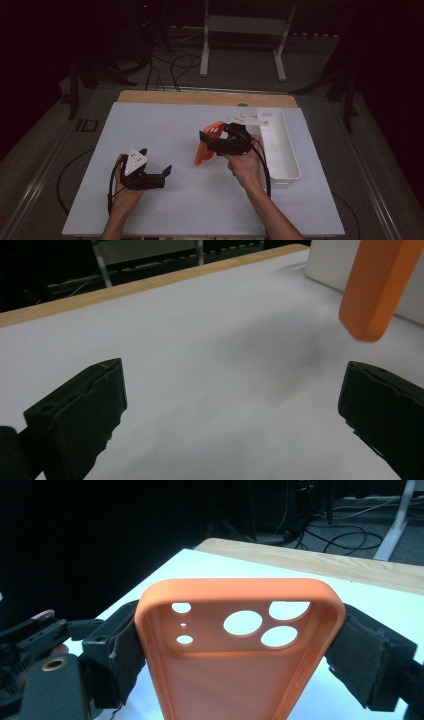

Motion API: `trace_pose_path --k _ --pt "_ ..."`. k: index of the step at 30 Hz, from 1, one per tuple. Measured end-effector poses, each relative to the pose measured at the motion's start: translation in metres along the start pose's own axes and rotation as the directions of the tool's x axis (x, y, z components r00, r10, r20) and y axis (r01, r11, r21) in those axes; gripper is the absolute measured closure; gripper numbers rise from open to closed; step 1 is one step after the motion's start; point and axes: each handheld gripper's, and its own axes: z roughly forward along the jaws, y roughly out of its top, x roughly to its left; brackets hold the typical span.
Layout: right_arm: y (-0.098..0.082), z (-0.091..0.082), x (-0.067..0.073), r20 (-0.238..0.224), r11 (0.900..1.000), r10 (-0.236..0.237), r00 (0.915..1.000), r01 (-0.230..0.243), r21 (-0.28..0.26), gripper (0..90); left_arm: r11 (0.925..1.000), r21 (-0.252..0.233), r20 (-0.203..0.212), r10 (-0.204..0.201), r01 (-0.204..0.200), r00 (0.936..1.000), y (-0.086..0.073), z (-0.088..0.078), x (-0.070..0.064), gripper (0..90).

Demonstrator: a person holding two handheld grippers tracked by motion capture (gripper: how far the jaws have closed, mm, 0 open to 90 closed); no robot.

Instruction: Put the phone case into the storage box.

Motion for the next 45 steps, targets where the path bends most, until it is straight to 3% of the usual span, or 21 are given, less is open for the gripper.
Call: trace_pose_path --k 12,19,33,45 --pt "0.005 -0.001 -0.004 0.014 1.0 0.002 0.9999 -0.002 -0.011 16.2 1.0 -0.002 -0.016 -0.002 0.002 0.9999 -0.018 -0.014 0.009 0.0" --pt "0.009 0.0 -0.007 0.031 1.0 0.005 0.9995 -0.004 -0.017 16.2 0.9999 -0.012 -0.001 -0.004 0.004 1.0 -0.025 -0.021 0.011 0.0" --pt "0.016 0.003 -0.013 0.067 1.0 0.0 0.9978 0.001 -0.022 16.2 0.9997 -0.016 0.02 0.021 -0.021 0.9996 -0.03 -0.023 0.008 0.0" --pt "0.025 0.007 -0.015 0.093 1.0 -0.009 0.9956 0.011 -0.026 16.2 0.9996 -0.025 0.007 0.01 -0.01 0.9999 -0.031 -0.025 0.011 0.0"
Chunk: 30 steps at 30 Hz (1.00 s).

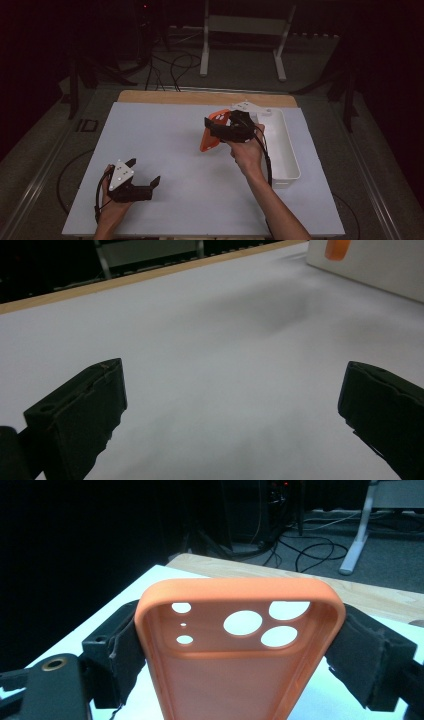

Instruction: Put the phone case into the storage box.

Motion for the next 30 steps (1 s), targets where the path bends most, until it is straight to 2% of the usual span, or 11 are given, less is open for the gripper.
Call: trace_pose_path --k 30 --pt "0.017 0.017 -0.01 0.077 1.0 -0.01 0.997 0.01 -0.001 16.3 0.9999 0.012 -0.011 0.005 -0.005 0.9999 -0.001 0.001 0.0 0.0"
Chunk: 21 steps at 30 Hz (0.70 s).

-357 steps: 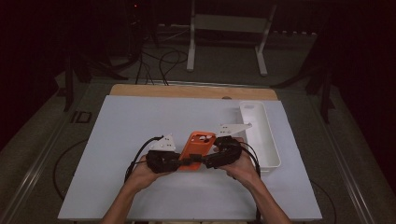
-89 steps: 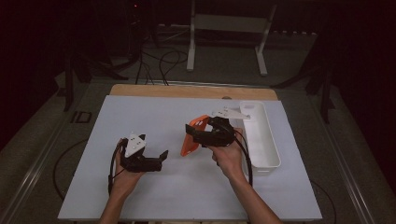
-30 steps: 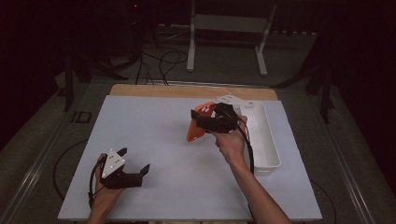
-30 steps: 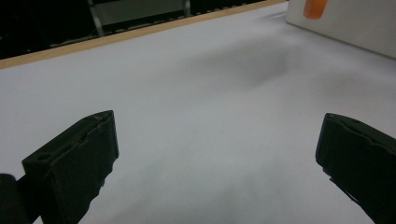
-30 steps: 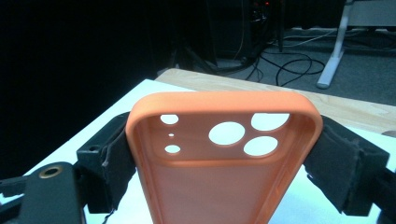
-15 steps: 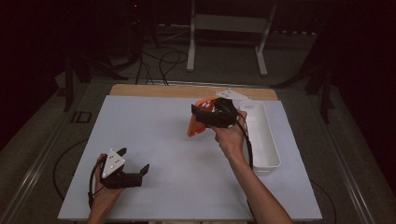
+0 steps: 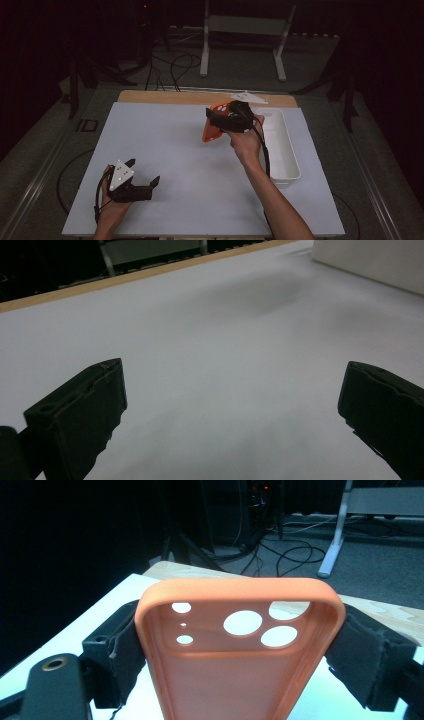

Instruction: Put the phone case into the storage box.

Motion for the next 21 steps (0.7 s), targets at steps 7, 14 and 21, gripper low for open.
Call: trace_pose_path --k 7,14,21 --pt "0.0 0.004 -0.007 0.028 1.0 0.009 0.9996 -0.009 0.004 16.3 0.9999 0.009 -0.002 0.006 -0.006 1.0 0.0 0.001 -0.001 0.0" --pt "0.003 0.006 -0.016 0.066 1.0 0.007 0.9978 -0.007 0.009 16.3 0.9999 0.009 -0.002 0.006 -0.006 1.0 0.0 0.001 -0.001 0.0" --pt "0.005 0.008 -0.021 0.092 1.0 0.003 0.9957 -0.004 0.012 16.3 0.9999 0.011 -0.002 0.005 -0.005 1.0 -0.001 0.001 -0.002 0.0"
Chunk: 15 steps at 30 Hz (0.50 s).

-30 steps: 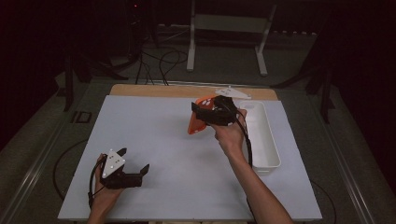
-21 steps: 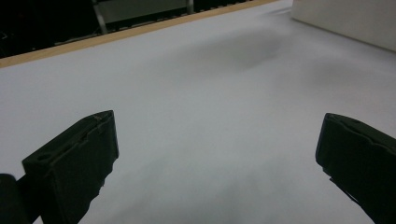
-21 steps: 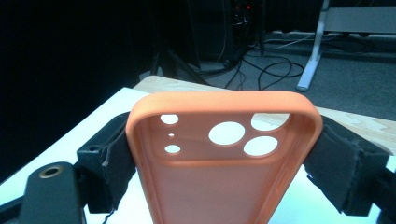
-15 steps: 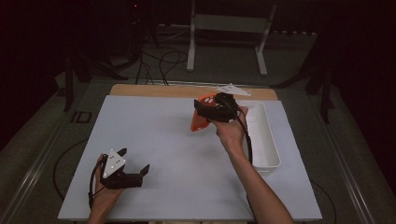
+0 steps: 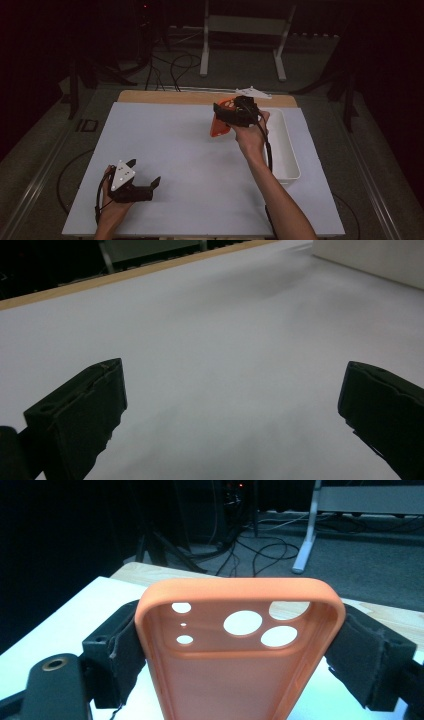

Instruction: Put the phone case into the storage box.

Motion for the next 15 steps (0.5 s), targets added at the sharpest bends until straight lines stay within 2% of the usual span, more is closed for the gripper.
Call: trace_pose_path --k 15 --pt "0.009 0.0 -0.011 0.055 1.0 -0.006 0.9985 0.006 0.003 16.3 1.0 0.0 -0.001 0.0 0.0 1.0 0.0 0.0 0.0 0.0"
